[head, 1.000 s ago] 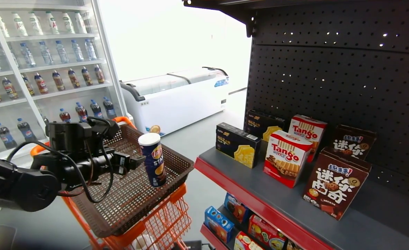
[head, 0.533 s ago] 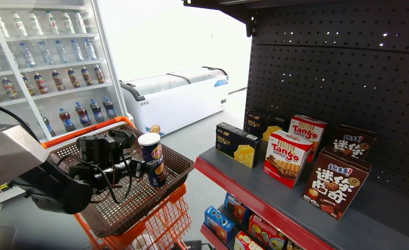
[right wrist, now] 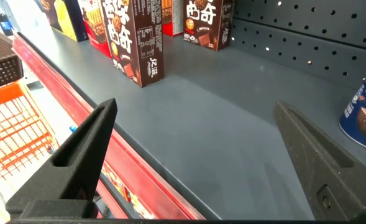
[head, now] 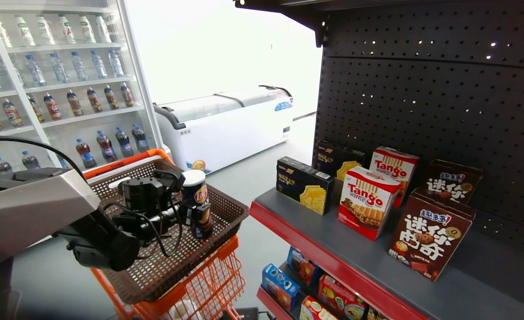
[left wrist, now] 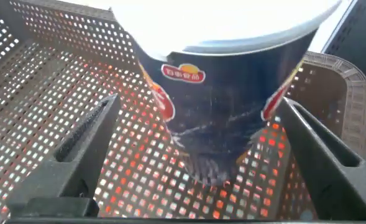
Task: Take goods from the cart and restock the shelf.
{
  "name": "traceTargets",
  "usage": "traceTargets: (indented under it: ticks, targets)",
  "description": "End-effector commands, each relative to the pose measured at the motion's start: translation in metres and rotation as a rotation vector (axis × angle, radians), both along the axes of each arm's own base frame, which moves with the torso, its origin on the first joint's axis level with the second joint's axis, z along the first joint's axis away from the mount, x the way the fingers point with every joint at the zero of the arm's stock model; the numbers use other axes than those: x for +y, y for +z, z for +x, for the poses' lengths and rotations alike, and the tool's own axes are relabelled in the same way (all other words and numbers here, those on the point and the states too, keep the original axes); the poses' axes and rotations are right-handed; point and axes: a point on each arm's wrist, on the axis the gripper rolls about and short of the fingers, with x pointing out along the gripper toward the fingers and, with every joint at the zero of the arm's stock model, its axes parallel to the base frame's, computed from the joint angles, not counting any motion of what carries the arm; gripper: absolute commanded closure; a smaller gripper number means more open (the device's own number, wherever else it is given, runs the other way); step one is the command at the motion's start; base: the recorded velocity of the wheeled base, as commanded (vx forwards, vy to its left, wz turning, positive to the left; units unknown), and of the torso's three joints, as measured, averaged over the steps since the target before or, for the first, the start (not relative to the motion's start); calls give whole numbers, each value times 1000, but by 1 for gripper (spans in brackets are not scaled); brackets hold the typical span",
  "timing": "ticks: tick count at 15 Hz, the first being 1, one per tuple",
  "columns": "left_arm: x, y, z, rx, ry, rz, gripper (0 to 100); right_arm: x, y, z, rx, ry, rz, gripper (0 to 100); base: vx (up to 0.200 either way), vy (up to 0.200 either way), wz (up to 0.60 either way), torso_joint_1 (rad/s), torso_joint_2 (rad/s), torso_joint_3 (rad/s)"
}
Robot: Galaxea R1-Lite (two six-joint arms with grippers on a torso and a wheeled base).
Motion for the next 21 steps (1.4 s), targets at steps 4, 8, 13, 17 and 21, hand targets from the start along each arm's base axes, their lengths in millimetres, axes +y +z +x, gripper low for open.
traceTargets:
  ticks: [4, 8, 13, 17, 21]
  targets:
    - [-3, -14, 17, -10, -1, 0, 0, 0, 0, 0, -1, 0, 0, 0, 0, 0, 0, 0, 0, 0]
    - [-3, -16, 26, -28, 0, 0, 0, 0, 0, 0, -1, 0, 0, 0, 0, 0, 0, 0, 0, 0]
    - [-5, -14, 26, -19, 45, 25, 100, 0, 0, 0, -1, 0, 0, 0, 0, 0, 0, 0, 0, 0]
    - [-17, 34, 19, -129, 42, 14, 100, 0, 0, 0, -1, 0, 0, 0, 0, 0, 0, 0, 0, 0]
    - [-38, 89, -7, -152, -109, -19, 100, 0, 0, 0, -1, 0, 0, 0, 0, 0, 0, 0, 0, 0]
